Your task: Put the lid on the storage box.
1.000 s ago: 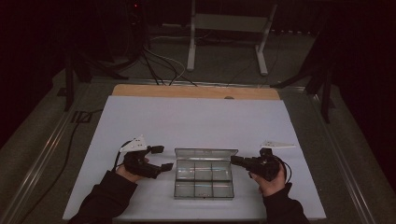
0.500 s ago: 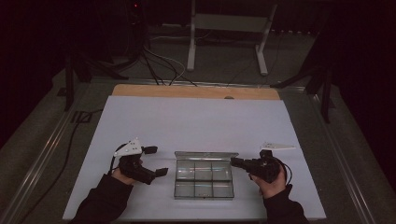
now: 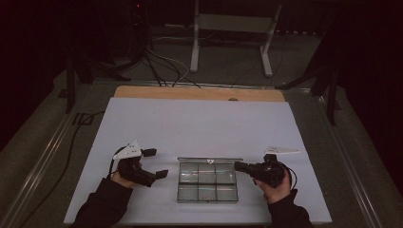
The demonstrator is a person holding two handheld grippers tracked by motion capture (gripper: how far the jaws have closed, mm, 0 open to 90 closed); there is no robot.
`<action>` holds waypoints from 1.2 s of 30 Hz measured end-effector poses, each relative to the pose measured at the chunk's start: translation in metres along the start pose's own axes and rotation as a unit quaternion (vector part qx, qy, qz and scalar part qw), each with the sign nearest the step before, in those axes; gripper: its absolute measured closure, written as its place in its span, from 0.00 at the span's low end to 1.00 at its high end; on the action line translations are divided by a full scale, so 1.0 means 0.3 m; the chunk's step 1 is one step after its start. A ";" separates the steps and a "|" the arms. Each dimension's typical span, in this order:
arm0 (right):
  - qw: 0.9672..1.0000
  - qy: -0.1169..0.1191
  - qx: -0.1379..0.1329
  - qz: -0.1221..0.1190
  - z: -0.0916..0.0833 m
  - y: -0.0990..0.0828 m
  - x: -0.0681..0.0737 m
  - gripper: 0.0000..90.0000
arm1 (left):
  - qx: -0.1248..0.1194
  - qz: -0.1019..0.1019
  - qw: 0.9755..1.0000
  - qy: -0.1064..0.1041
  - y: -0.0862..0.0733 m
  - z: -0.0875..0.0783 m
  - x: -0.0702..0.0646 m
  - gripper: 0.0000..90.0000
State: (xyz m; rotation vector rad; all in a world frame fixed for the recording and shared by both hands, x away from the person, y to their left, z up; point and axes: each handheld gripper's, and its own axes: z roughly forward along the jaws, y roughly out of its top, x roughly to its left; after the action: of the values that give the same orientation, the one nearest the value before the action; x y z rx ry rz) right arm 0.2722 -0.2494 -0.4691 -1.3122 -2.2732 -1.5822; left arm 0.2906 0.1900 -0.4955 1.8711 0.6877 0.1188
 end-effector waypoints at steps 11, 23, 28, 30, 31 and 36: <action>1.000 0.004 0.006 -0.001 -0.009 -0.025 0.009 1.00 | -0.001 0.001 1.000 0.001 -0.003 0.000 0.005 0.02; 1.000 0.006 0.017 -0.004 -0.011 -0.047 0.014 1.00 | -0.004 0.001 1.000 -0.002 -0.004 -0.001 0.007 0.02; 1.000 0.008 0.021 -0.003 -0.012 -0.057 0.014 1.00 | -0.003 0.003 1.000 -0.004 -0.003 -0.001 0.006 0.02; 1.000 0.009 0.023 -0.003 -0.012 -0.061 0.016 1.00 | -0.003 0.004 1.000 -0.001 -0.003 -0.001 0.006 0.02; 1.000 0.010 0.024 -0.002 -0.012 -0.063 0.017 1.00 | -0.004 0.003 1.000 -0.001 -0.003 -0.001 0.006 0.02; 0.999 0.014 0.029 -0.005 -0.011 -0.077 0.020 1.00 | -0.006 0.002 1.000 -0.006 -0.004 0.000 0.007 0.02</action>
State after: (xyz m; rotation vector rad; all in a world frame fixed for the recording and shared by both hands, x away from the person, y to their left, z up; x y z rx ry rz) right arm 0.2514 -0.2507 -0.4816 -1.2587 -2.2937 -1.5147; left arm 0.2918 0.1914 -0.4968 1.8612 0.6724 0.1135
